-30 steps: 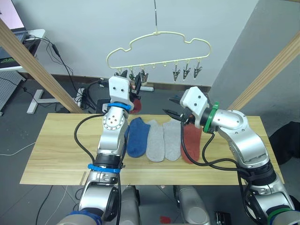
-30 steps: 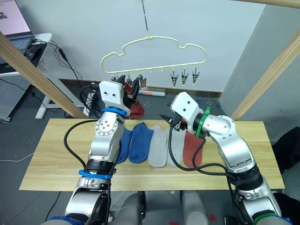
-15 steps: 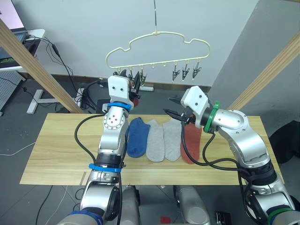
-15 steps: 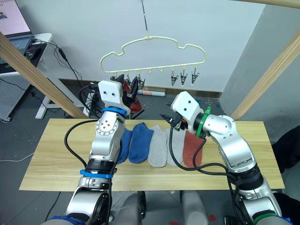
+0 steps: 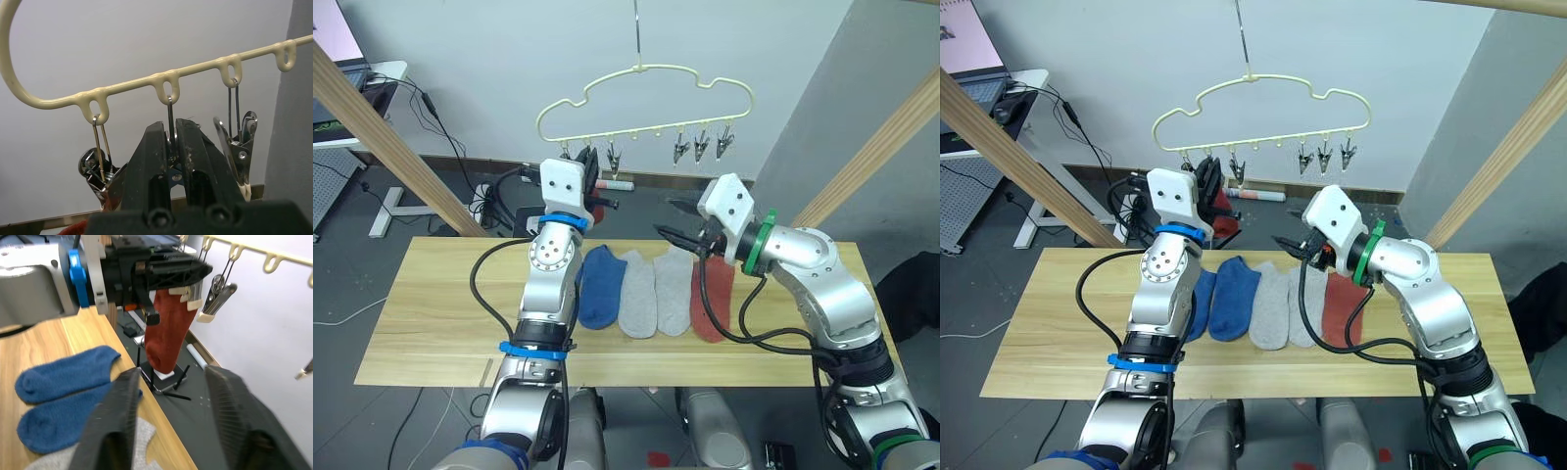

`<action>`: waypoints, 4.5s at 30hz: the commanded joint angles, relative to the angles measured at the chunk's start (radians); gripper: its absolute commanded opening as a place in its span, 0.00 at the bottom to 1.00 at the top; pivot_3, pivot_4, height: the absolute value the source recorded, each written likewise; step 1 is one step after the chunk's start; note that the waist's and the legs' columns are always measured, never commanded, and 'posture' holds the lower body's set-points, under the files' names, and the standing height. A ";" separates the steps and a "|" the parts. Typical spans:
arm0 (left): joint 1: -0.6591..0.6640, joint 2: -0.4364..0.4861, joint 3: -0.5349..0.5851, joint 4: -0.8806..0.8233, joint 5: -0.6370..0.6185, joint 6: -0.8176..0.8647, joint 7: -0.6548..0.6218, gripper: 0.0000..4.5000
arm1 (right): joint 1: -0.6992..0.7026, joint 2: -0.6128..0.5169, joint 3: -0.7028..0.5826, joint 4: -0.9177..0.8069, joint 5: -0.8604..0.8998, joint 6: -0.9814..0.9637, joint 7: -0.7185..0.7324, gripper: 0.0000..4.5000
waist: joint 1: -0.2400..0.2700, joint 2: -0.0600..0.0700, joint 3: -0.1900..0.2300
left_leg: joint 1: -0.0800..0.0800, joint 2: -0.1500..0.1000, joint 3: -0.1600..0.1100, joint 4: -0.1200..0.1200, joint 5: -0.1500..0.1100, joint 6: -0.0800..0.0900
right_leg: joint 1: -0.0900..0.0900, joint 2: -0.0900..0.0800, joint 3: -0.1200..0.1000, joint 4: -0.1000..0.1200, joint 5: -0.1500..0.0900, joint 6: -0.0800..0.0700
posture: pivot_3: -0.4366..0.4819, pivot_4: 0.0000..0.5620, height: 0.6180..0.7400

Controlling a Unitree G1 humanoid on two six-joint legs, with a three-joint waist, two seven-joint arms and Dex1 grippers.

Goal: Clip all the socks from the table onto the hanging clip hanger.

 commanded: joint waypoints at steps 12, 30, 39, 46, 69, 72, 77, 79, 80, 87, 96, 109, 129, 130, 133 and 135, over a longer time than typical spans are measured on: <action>0.008 0.019 0.000 -0.064 -0.008 0.020 -0.031 0.00 | 0.249 0.115 -0.017 0.311 -0.202 -0.153 -0.373 0.99 | -0.006 0.000 0.000 | 0.000 0.000 0.001 0.000 0.000 0.000 | 0.000 0.000 0.001 0.000 -0.002 0.004 | 0.17 0.55 0.58; 0.036 0.031 0.009 -0.109 -0.015 0.072 -0.052 0.00 | 0.129 0.243 -0.154 0.886 -0.139 -0.279 -0.417 0.47 | 0.000 0.000 0.000 | 0.001 0.000 0.000 0.000 0.000 0.000 | 0.001 0.000 0.001 0.000 0.000 0.001 | 0.21 0.53 0.58; 0.045 0.054 0.028 -0.180 -0.116 0.179 -0.139 0.00 | 0.206 0.212 -0.031 0.603 -0.200 -0.402 -0.319 0.01 | 0.001 0.000 0.000 | 0.001 0.000 0.001 0.000 0.000 0.000 | 0.001 0.000 0.001 0.001 -0.002 0.004 | 0.21 0.54 0.58; 0.026 0.092 0.072 -0.249 -0.257 0.330 -0.214 0.00 | 0.163 0.199 0.126 0.362 -0.299 -0.464 -0.254 0.01 | -0.001 0.001 0.001 | 0.001 0.000 0.000 0.000 0.000 0.000 | 0.000 0.000 0.001 0.001 -0.003 0.005 | 0.23 0.54 0.58; 0.010 0.146 0.120 -0.334 -0.463 0.579 -0.273 0.00 | -0.197 0.445 0.146 0.766 -0.383 -0.665 -0.441 0.01 | 0.011 0.001 0.001 | 0.000 0.000 0.000 -0.001 0.000 0.000 | 0.000 0.000 0.000 0.001 0.000 0.000 | 0.27 0.51 0.58; 0.008 0.142 0.119 -0.331 -0.462 0.578 -0.270 0.00 | -0.209 0.450 0.145 0.779 -0.381 -0.671 -0.444 0.01 | 0.011 0.001 0.001 | 0.000 0.000 0.000 -0.001 0.000 0.000 | 0.000 0.000 0.000 0.001 0.000 0.000 | 0.27 0.51 0.58; 0.010 0.135 0.120 -0.330 -0.459 0.576 -0.261 0.00 | -0.226 0.464 0.149 0.798 -0.380 -0.685 -0.448 0.01 | 0.011 0.001 0.001 | 0.000 0.000 0.000 -0.001 0.000 0.000 | 0.000 0.000 0.000 0.001 0.000 0.000 | 0.27 0.51 0.58; 0.012 0.130 0.118 -0.332 -0.458 0.577 -0.257 0.00 | -0.228 0.467 0.152 0.802 -0.383 -0.693 -0.447 0.01 | 0.011 0.001 0.000 | 0.000 0.000 0.000 -0.001 0.000 0.000 | 0.000 0.000 0.000 0.001 0.000 0.000 | 0.27 0.51 0.58; 0.013 0.128 0.117 -0.334 -0.458 0.577 -0.256 0.00 | -0.228 0.468 0.153 0.804 -0.384 -0.696 -0.447 0.01 | 0.011 0.001 0.000 | 0.000 0.000 0.000 -0.001 0.000 0.000 | 0.000 0.000 0.000 0.001 0.000 0.000 | 0.27 0.51 0.58; 0.028 0.118 0.110 -0.347 -0.456 0.584 -0.251 0.00 | -0.239 0.479 0.149 0.815 -0.392 -0.710 -0.455 0.01 | 0.012 0.001 0.001 | 0.000 0.000 0.000 -0.001 0.000 0.000 | 0.000 0.000 0.000 0.001 0.000 0.000 | 0.27 0.51 0.58; 0.057 0.118 0.107 -0.369 -0.467 0.615 -0.244 0.20 | -0.252 0.491 0.135 0.824 -0.385 -0.717 -0.465 0.00 | 0.014 0.001 0.001 | 0.000 0.000 0.000 -0.001 0.000 0.000 | 0.000 0.000 0.000 0.001 0.000 0.000 | 0.27 0.51 0.58; 0.147 0.156 0.069 -0.461 -0.435 0.599 -0.255 0.57 | -0.246 0.498 0.127 0.833 -0.375 -0.720 -0.439 0.00 | 0.015 0.001 0.000 | 0.000 0.000 0.000 -0.001 0.000 0.000 | 0.000 0.000 0.000 0.001 0.000 0.000 | 0.28 0.50 0.58; 0.217 0.124 -0.040 -0.468 -0.180 0.320 -0.198 0.58 | -0.031 0.296 0.143 0.486 -0.377 -0.505 -0.238 0.48 | 0.017 0.001 0.000 | 0.000 0.000 0.000 0.000 0.000 0.000 | 0.000 0.000 0.000 0.001 0.000 0.000 | 0.24 0.51 0.58; 0.214 0.117 -0.046 -0.456 -0.166 0.302 -0.193 0.58 | -0.015 0.279 0.137 0.445 -0.370 -0.485 -0.224 0.48 | 0.017 0.001 0.000 | 0.000 0.000 0.000 0.000 0.000 0.000 | 0.000 0.000 0.000 0.001 0.000 0.000 | 0.24 0.51 0.58; 0.203 0.094 -0.057 -0.418 -0.135 0.265 -0.181 0.58 | 0.023 0.230 0.120 0.343 -0.353 -0.435 -0.187 0.48 | 0.016 0.001 0.000 | 0.000 0.000 0.000 0.000 0.000 0.000 | 0.000 0.000 0.000 0.001 0.000 0.000 | 0.22 0.51 0.58; 0.191 0.076 -0.066 -0.382 -0.115 0.237 -0.173 0.58 | 0.047 0.194 0.101 0.273 -0.336 -0.398 -0.160 0.48 | 0.013 0.001 0.000 | 0.000 0.000 0.000 0.000 0.000 0.000 | 0.000 0.000 0.000 0.001 0.000 0.000 | 0.20 0.52 0.58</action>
